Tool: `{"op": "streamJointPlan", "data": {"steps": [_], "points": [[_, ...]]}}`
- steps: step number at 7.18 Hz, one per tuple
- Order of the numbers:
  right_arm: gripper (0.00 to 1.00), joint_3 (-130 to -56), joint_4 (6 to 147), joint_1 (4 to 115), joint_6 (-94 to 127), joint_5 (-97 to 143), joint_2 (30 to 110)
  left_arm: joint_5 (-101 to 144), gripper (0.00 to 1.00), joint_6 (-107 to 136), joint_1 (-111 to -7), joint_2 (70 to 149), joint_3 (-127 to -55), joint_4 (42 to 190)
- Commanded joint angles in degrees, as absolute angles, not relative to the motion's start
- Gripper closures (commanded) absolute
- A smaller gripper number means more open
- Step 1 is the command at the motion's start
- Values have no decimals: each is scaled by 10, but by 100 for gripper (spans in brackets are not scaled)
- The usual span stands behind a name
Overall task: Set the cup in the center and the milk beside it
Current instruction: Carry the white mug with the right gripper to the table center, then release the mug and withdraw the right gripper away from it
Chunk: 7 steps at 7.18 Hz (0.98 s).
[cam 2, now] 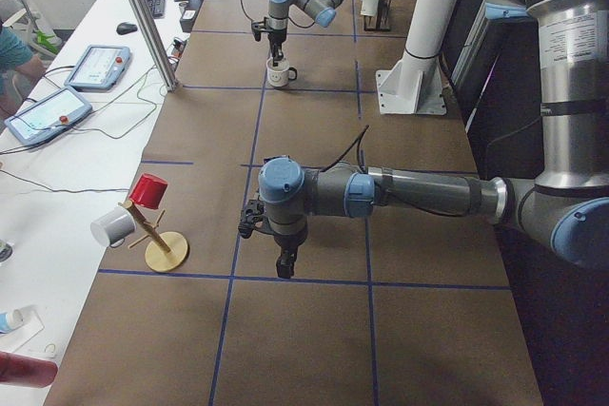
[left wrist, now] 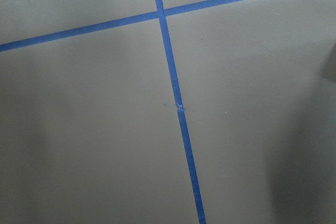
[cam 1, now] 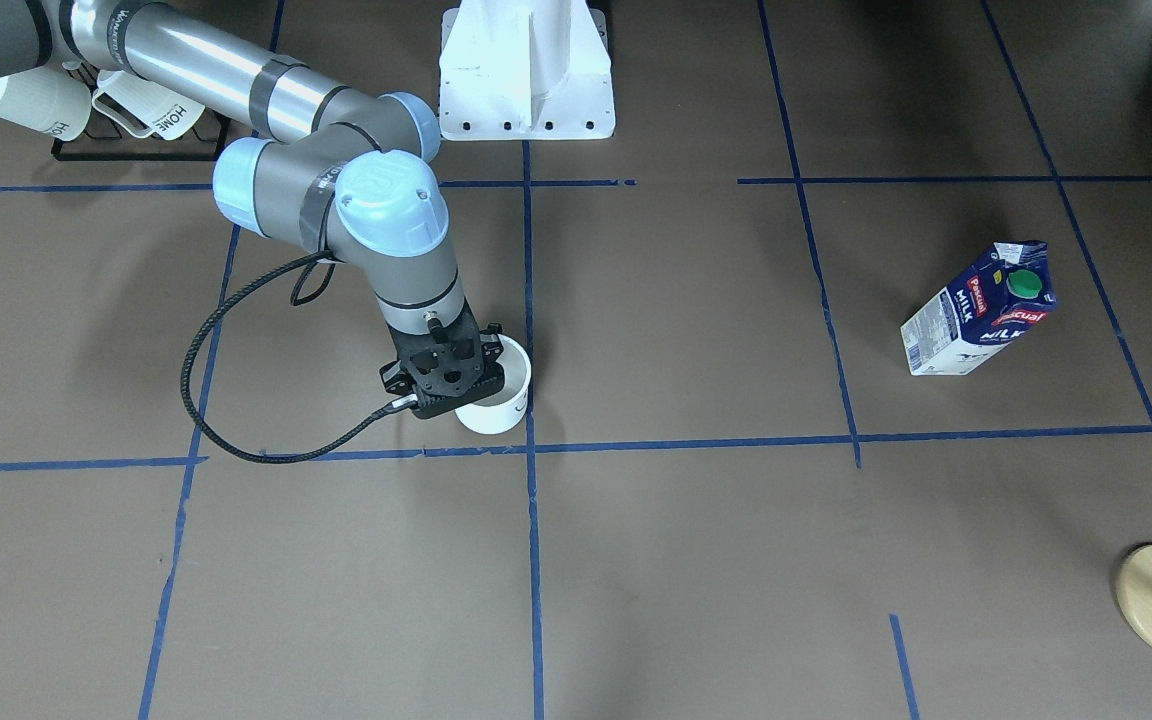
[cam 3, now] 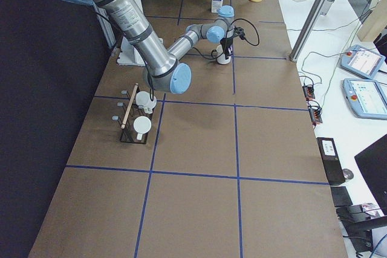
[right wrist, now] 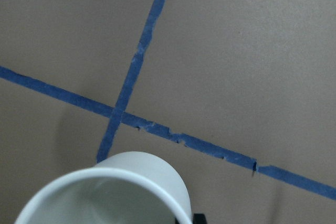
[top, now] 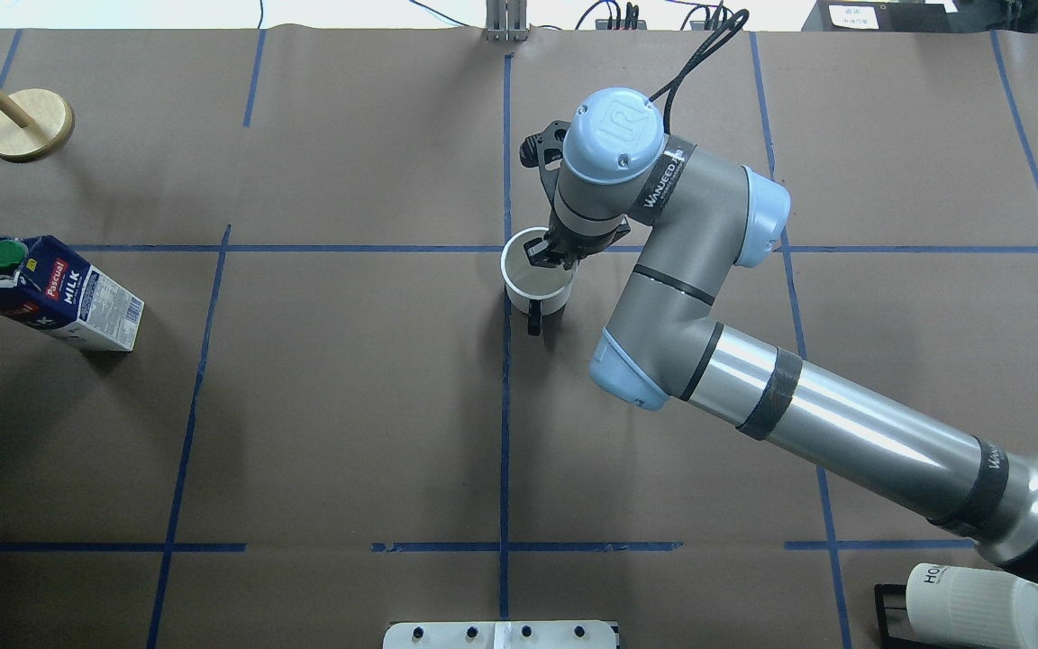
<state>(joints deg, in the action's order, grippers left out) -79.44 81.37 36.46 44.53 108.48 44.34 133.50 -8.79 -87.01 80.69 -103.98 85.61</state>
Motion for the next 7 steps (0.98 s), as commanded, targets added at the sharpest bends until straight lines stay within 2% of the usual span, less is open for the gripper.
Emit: {"op": "streamJointPlan", "data": {"steps": [1, 2, 4, 7], "points": [[6, -794, 811, 362, 449, 1083, 443, 1335, 0, -88, -870, 807, -1040, 856], [1, -795, 815, 362, 449, 1085, 443, 1335, 0, -88, -870, 807, -1040, 856], [1, -801, 844, 399, 448, 1127, 425, 1335, 0, -87, -870, 807, -1040, 856], [1, -830, 936, 539, 441, 1262, 442, 1336, 0, -83, -869, 809, -1043, 858]]}}
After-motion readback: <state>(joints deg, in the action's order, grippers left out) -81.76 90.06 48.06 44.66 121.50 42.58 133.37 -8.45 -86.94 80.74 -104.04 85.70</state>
